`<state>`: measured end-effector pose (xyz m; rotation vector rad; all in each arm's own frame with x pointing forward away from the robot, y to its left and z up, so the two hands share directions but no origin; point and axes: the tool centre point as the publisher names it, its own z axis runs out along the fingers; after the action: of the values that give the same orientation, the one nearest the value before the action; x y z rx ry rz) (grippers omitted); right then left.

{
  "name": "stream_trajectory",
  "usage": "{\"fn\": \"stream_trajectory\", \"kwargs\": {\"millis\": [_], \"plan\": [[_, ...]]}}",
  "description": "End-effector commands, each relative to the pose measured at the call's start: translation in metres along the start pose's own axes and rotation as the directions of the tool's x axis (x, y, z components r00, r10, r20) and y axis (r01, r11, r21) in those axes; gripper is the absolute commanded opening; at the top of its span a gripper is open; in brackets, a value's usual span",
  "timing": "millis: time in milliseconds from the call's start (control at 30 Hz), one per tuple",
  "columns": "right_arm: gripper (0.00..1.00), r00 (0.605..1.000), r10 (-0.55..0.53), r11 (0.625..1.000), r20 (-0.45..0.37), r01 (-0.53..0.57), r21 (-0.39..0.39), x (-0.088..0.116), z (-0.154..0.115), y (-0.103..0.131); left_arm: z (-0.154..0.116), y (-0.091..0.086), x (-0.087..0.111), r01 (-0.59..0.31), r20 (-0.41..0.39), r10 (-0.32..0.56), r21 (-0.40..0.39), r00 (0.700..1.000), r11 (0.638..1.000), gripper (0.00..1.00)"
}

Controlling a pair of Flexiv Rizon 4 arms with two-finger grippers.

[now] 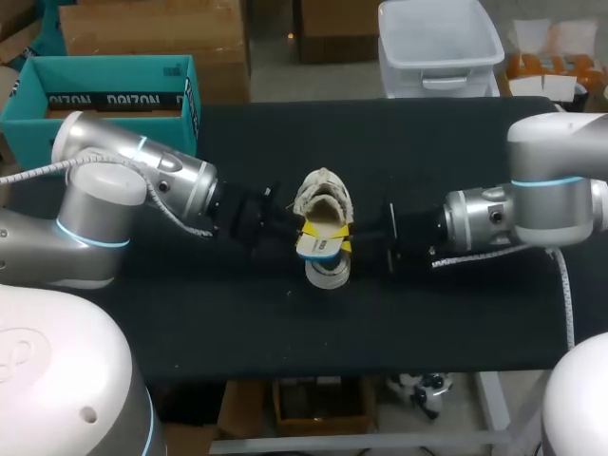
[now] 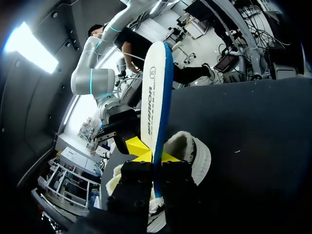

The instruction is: Open the shoe tongue, take the insole out of the shoe, put the insole back into the shoe, and pack the shoe into the shoebox

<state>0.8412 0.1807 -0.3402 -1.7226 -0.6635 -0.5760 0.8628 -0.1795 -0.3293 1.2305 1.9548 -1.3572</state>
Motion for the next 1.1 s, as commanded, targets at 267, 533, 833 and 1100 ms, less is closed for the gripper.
{"fn": "stream_trajectory", "kwargs": {"millis": [267, 533, 833, 1100], "plan": [[0.0, 1.0, 0.0, 1.0, -0.001, 0.0, -0.023, 0.007, 0.005, 0.015, 0.0, 0.029, -0.001, 0.039, -0.011, -0.039, -0.006, 0.999, 0.999, 0.0], [0.15, 1.0, -0.001, 1.0, -0.006, 0.001, -0.026, 0.007, 0.002, 0.011, 0.003, 0.031, 0.002, 0.05, -0.014, -0.05, -0.001, 0.999, 0.999, 0.0], [0.66, 1.0, 0.001, 0.999, 0.004, -0.001, -0.04, 0.004, -0.002, -0.005, 0.003, 0.025, 0.003, 0.048, -0.011, -0.048, 0.002, 0.999, 0.999, 0.0], [0.31, 1.0, 0.002, 0.998, 0.008, -0.001, -0.056, 0.0, -0.005, -0.015, 0.003, 0.022, 0.004, 0.047, -0.002, -0.047, 0.003, 0.999, 0.999, 0.0]]}}
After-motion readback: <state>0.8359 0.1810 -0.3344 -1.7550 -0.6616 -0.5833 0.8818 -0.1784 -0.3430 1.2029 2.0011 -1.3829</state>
